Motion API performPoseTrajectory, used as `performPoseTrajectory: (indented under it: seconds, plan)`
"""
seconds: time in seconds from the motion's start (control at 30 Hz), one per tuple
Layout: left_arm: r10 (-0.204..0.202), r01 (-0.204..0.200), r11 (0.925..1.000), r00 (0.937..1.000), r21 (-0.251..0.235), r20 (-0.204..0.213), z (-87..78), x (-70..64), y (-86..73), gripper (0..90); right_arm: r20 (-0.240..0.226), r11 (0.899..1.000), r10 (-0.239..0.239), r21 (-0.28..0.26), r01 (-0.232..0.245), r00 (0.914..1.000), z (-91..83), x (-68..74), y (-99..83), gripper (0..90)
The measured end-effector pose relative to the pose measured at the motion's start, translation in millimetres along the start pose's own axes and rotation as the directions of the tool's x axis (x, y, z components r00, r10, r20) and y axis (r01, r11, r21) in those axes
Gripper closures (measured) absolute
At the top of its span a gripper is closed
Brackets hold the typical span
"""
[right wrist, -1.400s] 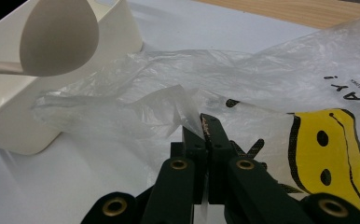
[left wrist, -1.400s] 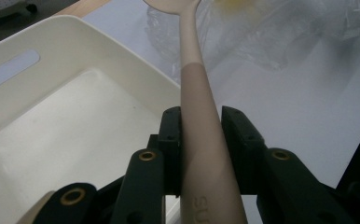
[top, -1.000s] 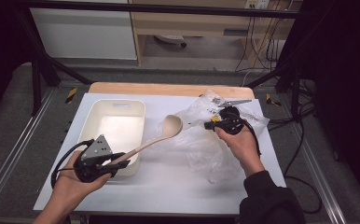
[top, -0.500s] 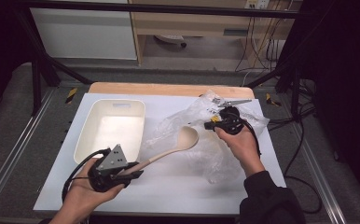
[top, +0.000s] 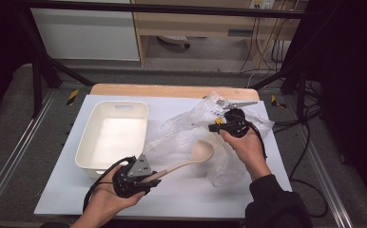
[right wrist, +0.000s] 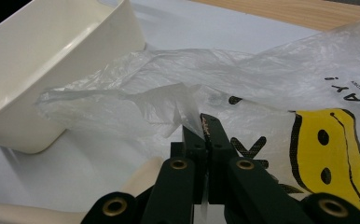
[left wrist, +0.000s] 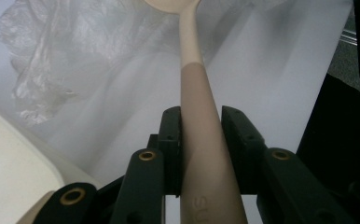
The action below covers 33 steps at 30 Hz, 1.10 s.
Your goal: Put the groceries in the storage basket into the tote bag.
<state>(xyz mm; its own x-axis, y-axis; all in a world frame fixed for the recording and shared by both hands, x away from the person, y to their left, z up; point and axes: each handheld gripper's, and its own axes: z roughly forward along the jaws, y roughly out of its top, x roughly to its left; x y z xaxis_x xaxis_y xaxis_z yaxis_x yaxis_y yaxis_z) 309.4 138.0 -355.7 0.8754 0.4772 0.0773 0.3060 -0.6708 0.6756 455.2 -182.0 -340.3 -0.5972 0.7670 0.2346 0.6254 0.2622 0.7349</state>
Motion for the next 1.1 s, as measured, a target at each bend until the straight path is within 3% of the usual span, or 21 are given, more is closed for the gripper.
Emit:
performPoseTrajectory:
  seconds: [0.47, 0.6, 1.1]
  plan:
    - [-0.022, 0.022, 0.9997, 0.9994, 0.006, -0.028, 25.0, 4.5, 6.7, 69.3, -0.005, 1.000, -0.005, -0.007, 0.005, 1.0000, -2.4, 0.9, -1.9, 90.0]
    - [-0.025, 0.024, 0.9996, 0.9984, -0.013, -0.050, 30.0, 6.5, 10.8, 69.3, -0.005, 1.000, -0.006, -0.005, 0.006, 1.0000, -2.0, 0.9, -2.5, 90.0]
    - [-0.061, 0.060, 0.9977, 0.9975, -0.029, -0.034, 54.9, 5.0, 31.6, 69.3, -0.012, 1.000, -0.007, -0.013, 0.007, 0.9999, -2.2, 3.6, -5.3, 90.0]
